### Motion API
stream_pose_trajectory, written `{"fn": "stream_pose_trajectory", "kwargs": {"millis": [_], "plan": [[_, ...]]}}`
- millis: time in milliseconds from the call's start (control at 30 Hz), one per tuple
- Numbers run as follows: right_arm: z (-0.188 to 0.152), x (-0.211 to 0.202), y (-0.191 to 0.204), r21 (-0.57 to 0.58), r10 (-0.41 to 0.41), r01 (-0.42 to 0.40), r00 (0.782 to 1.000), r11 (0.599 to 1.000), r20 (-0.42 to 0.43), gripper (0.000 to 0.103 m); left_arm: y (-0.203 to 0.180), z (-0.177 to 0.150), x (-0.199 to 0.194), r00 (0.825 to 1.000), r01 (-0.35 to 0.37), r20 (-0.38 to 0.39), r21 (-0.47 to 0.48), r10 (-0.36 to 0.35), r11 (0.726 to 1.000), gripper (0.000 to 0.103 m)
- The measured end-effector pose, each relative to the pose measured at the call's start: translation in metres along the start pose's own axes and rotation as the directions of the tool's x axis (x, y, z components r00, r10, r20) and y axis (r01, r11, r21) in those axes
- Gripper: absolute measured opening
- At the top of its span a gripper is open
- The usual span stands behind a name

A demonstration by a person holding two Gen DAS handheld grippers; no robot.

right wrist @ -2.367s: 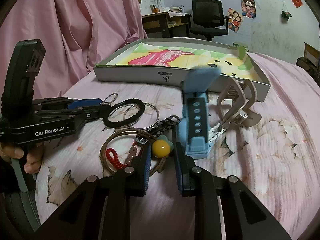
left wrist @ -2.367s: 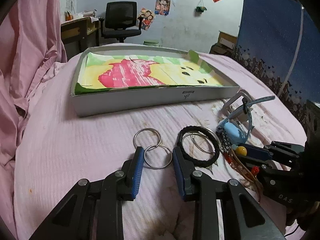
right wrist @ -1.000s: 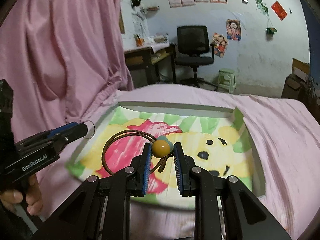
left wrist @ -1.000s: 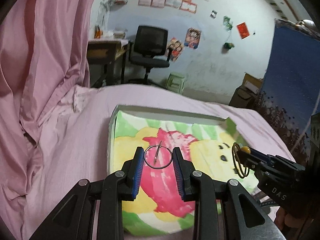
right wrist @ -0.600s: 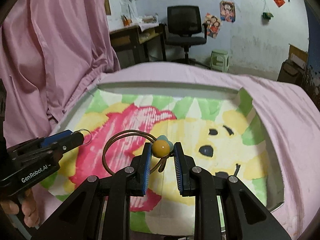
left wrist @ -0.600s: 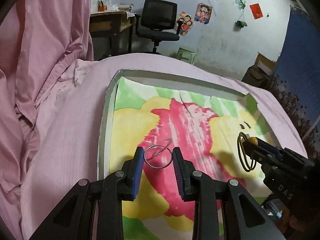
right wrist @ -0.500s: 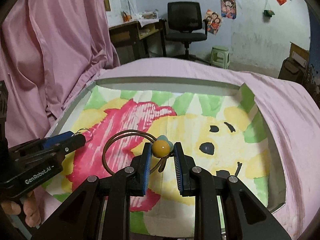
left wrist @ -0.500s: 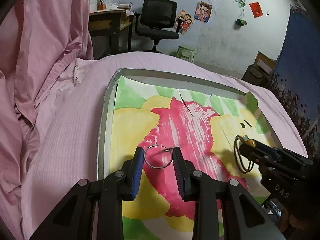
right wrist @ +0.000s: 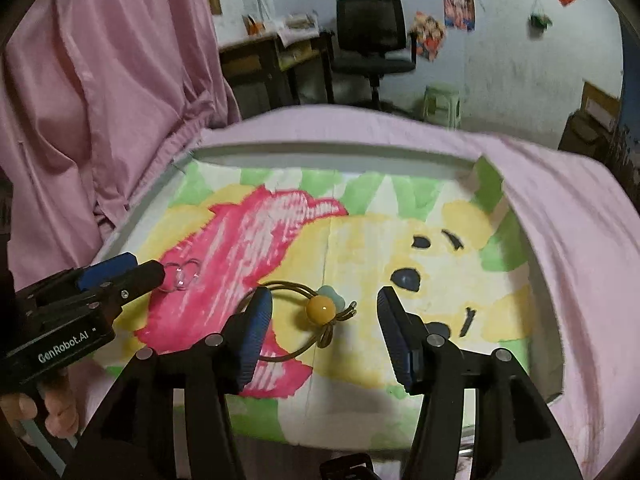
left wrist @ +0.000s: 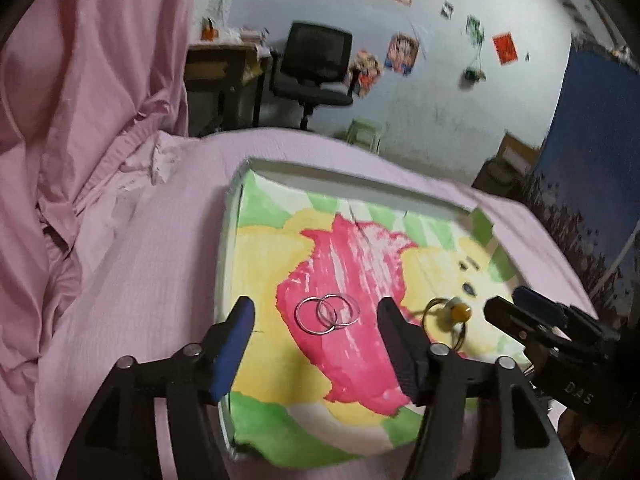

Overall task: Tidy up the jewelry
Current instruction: 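Carry both items over the tray and open both tools to drop them, then withdraw both open tools from the tray back to the jewelry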

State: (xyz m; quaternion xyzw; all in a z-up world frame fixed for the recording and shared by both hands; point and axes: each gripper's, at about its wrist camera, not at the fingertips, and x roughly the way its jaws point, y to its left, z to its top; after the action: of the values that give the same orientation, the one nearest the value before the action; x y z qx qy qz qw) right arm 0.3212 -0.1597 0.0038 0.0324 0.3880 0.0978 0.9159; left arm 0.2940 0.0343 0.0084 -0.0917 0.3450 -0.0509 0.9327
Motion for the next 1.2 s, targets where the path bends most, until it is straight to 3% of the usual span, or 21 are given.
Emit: {"fn": "stream_pose_trajectory", "kwargs": {"millis": [167,333,567,833,1033,1200], "plan": [[-0.01,-0.037,-0.003,0.003,0.006,-0.007,0.989,1.0,0.146,0.064,0.002,-0.01,-0.026,0.996,-0.005,0.087,-0.03,0.008,1.0,0.076],[-0.025,-0.075,-0.004,0.0,0.015,-0.016,0.959,1.0,0.282,0.078,-0.001,-0.023,-0.055,0.985,-0.012,0.174,-0.026,0.016,1.0,0.084],[-0.052,-0.12,-0.003,-0.017,0.024,-0.019,0.912,1.0,0.41,0.09,-0.008,-0.05,-0.093,0.965,-0.015,0.264,0.011,0.011,1.0,0.093],[-0.082,-0.157,-0.005,-0.021,0.011,-0.001,0.877,1.0,0.48,0.1,-0.023,-0.079,-0.128,0.944,0.002,0.329,0.06,-0.022,0.998,0.1],[-0.106,-0.174,-0.011,-0.011,-0.003,0.009,0.876,1.0,0.483,0.102,-0.029,-0.101,-0.141,0.939,0.016,0.342,0.069,-0.038,0.998,0.103],[-0.121,-0.179,-0.015,-0.011,-0.022,0.031,0.881,0.999,0.473,0.102,-0.034,-0.115,-0.144,0.945,0.011,0.323,0.106,-0.045,0.994,0.103]]}}
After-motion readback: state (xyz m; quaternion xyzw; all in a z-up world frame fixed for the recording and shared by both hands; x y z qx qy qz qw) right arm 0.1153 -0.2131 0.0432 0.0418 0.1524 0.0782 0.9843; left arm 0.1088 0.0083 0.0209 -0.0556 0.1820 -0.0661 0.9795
